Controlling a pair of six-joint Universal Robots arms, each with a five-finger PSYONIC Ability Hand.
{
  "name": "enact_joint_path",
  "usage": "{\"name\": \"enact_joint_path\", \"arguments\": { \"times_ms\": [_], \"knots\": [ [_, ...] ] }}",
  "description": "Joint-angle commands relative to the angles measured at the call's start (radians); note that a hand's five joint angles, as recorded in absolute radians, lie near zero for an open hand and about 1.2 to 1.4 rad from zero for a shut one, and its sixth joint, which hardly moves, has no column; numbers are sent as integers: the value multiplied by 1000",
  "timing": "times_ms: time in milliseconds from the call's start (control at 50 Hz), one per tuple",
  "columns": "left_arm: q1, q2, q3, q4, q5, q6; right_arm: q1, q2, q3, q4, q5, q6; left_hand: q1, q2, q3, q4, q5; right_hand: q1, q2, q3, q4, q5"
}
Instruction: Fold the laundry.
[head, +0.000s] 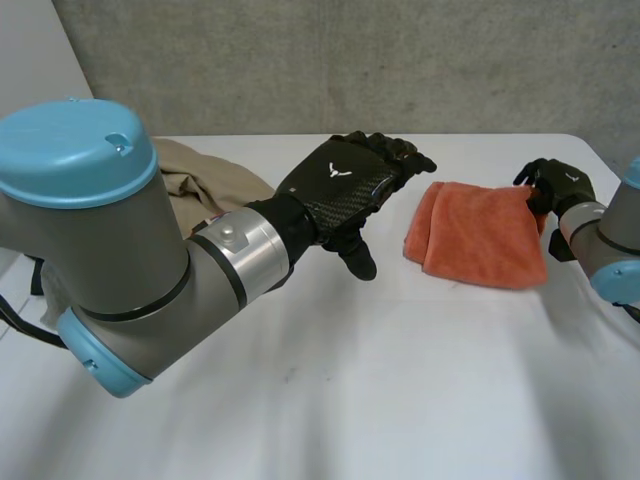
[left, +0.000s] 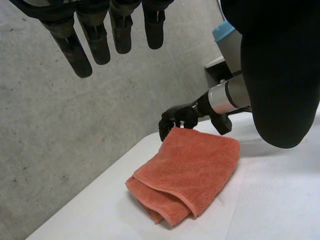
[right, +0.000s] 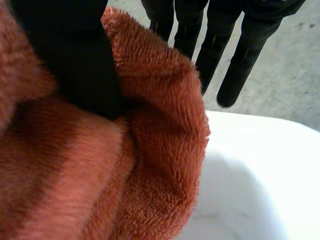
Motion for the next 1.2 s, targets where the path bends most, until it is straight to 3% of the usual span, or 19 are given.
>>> {"name": "enact_joint_path", "arguments": {
  "times_ms": [20, 140, 340, 540, 580, 600, 620, 660, 700, 740, 800, 820, 880, 900, 980, 1100, 1200],
  "knots": [
    [0, -3, -2, 0, 2, -1, -53, 7, 9, 90, -119, -158, 7, 6, 2, 7, -11, -83, -90, -90, -105, -105],
    [0, -16, -1, 0, 2, 0, -77, 14, 3, 122, -168, -273, 9, 8, 5, 10, -8, -128, -134, -134, -149, -150],
    [0, -20, -1, 0, 2, 2, -80, 22, -6, 159, -366, -299, 12, 11, 8, 12, -5, -330, -336, -337, -351, -352],
    [2, -26, 2, 4, 0, 2, -71, 22, -31, 138, -409, -325, 15, 14, 10, 15, -3, -286, -292, -293, -308, -308],
    [2, -28, 2, 4, 0, 0, -59, 26, -39, 138, -414, -345, 15, 14, 10, 15, -3, -234, -240, -240, -255, -256],
    [2, -29, 2, 4, 0, 0, -54, 34, -45, 138, -414, -357, 15, 14, 10, 15, -3, -94, -100, -101, -115, -116],
    [2, -31, 2, 4, 0, 0, -53, 39, -49, 138, -414, -362, 15, 14, 10, 15, -3, 102, 96, 95, 81, 80],
    [2, -32, 2, 4, 0, 0, -51, 49, -65, 138, -411, -368, 15, 14, 10, 15, -3, 705, 699, 698, 684, 683],
    [2, -37, 2, 4, 0, 2, -51, 62, -104, 139, -400, -367, 15, 14, 10, 15, -3, 708, 702, 701, 686, 686],
    [2, -39, 2, 4, 0, 2, -53, 71, -143, 136, -380, -356, 15, 14, 10, 15, -3, 708, 702, 701, 686, 686],
    [2, -40, 5, 4, -1, 2, -65, 103, -241, 122, -262, -303, 21, 20, 16, 21, 3, 708, 702, 701, 686, 686],
    [2, -40, 7, 4, -1, 2, -72, 124, -293, 100, -175, -248, 24, 23, 19, 24, 6, 708, 702, 701, 686, 686],
    [2, -39, 7, 2, -1, 2, -83, 151, -356, 54, -40, -161, 27, 26, 22, 27, 9, 708, 702, 701, 686, 686],
    [3, -39, 7, 2, -4, 2, -94, 158, -379, 25, 43, -122, 27, 26, 22, 27, 9, 708, 702, 701, 686, 686],
    [3, -36, 7, -1, -17, 2, -140, 169, -397, 3, 175, -103, 27, 26, 22, 27, 9, 708, 702, 701, 686, 686],
    [3, -32, 7, -1, -18, 2, -140, 198, -404, 0, 209, -94, 30, 29, 25, 30, 12, 708, 702, 701, 686, 686],
    [5, -31, 7, -3, -20, 2, -161, 207, -394, 0, 316, -17, 33, 32, 28, 33, 15, 708, 702, 701, 686, 686]
  ]
}}
